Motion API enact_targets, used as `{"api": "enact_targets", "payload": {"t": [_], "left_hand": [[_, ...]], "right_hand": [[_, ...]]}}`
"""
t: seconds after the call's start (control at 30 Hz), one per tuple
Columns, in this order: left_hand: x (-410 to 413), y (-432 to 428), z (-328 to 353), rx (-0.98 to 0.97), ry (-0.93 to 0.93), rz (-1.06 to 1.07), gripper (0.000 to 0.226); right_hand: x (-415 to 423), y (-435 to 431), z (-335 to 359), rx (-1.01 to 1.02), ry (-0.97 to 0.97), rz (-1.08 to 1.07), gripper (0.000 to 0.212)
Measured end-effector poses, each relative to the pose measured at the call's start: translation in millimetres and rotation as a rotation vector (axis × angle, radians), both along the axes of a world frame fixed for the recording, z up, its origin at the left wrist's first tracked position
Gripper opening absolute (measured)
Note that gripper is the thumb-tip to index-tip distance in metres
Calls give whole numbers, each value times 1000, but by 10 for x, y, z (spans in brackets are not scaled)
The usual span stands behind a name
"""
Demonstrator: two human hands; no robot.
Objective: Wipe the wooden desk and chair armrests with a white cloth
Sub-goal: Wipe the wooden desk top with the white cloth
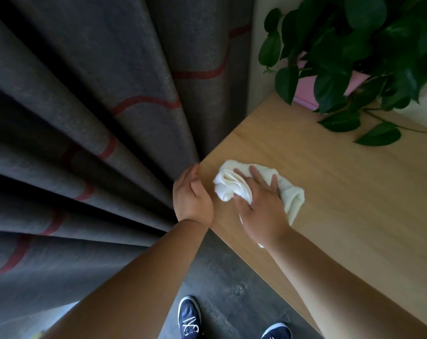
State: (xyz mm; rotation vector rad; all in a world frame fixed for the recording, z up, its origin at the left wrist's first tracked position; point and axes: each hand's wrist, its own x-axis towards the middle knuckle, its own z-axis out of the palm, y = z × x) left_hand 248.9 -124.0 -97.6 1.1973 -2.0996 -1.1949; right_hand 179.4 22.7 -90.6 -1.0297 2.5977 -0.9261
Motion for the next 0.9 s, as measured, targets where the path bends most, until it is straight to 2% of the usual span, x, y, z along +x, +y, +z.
{"api": "enact_targets", "payload": {"t": [0.07,0.13,0.2,0.3,0.33,0.4,0.47,0.5,0.6,0.67,0.77,0.9], "left_hand": [[16,-60,72,148,80,15,61],[53,-123,139,308,154,41,58],[97,-197,180,449,173,39,50],[144,-247,235,579,175,11,45],[144,-250,248,600,181,7,44],[140,-257,260,581,184,-10,44],[122,-299,263,582,188,-5,43],[111,-331,265,603,193,4,43],[102,-401,222,631,209,40,46],[118,-376,182,638,220,43,44],[207,-275,136,505,212,-95,45],[273,-60,135,10,48,-363,62]], "right_hand": [[169,-17,5,-84,-18,33,48],[329,2,47,-147,-107,1,49],[406,79,115,-189,-187,-39,40],[310,172,361,-167,-408,-66,25],[217,155,452,-194,-429,-81,24],[-47,16,610,-261,-323,-158,25],[-300,-247,697,-242,-183,-214,33],[-373,-388,694,-201,-159,-193,33],[-341,-666,441,96,-159,-3,37],[-200,-555,279,58,-174,62,41],[12,-42,205,-37,-183,206,40],[218,787,296,23,-291,294,35]]}}
